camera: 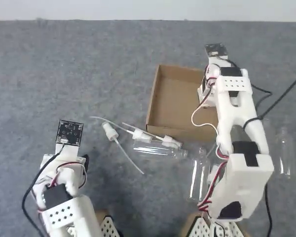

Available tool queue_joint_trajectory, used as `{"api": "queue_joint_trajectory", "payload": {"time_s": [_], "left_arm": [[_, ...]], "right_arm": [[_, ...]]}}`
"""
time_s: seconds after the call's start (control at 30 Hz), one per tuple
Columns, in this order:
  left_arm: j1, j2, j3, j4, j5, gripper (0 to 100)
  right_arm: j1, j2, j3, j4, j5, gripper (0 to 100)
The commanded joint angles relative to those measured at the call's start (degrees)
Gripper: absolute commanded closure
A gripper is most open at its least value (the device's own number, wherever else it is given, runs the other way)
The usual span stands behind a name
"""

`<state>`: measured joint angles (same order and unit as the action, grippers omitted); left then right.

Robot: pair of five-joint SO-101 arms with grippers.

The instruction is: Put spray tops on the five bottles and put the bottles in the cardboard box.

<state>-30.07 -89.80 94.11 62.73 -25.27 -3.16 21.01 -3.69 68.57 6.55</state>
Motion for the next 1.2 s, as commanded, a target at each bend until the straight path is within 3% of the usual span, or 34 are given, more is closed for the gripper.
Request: {"api": "queue_joint_trajectory", "payload": {"time_s": [0.0, 0.07, 0.37, 0.77, 1.07, 1.17], "left_arm": [[0.3, -0.9, -0.3, 0.7, -0.5, 75], [0.3, -0.9, -0.3, 0.7, -0.5, 75], [0.3, -0.9, -0.3, 0.7, -0.5, 75], [0.3, -0.9, -0.3, 0.7, -0.5, 75], [0.3, -0.9, -0.3, 0.7, -0.5, 75], [0.3, -1.0, -0.3, 0.7, -0.5, 75]], "right_arm": [[3.2, 0.1, -6.3, -0.9, -0.4, 95.7], [4.7, 1.4, -8.4, -0.9, 0.4, 99.5], [7.0, 9.3, -20.5, -0.8, 8.8, 99.0], [9.9, 13.8, -28.0, -0.7, 9.0, 97.7], [7.5, 11.3, -34.4, 9.3, 9.0, 67.4], [4.4, 9.8, -39.2, 15.3, 8.8, 67.0]]}}
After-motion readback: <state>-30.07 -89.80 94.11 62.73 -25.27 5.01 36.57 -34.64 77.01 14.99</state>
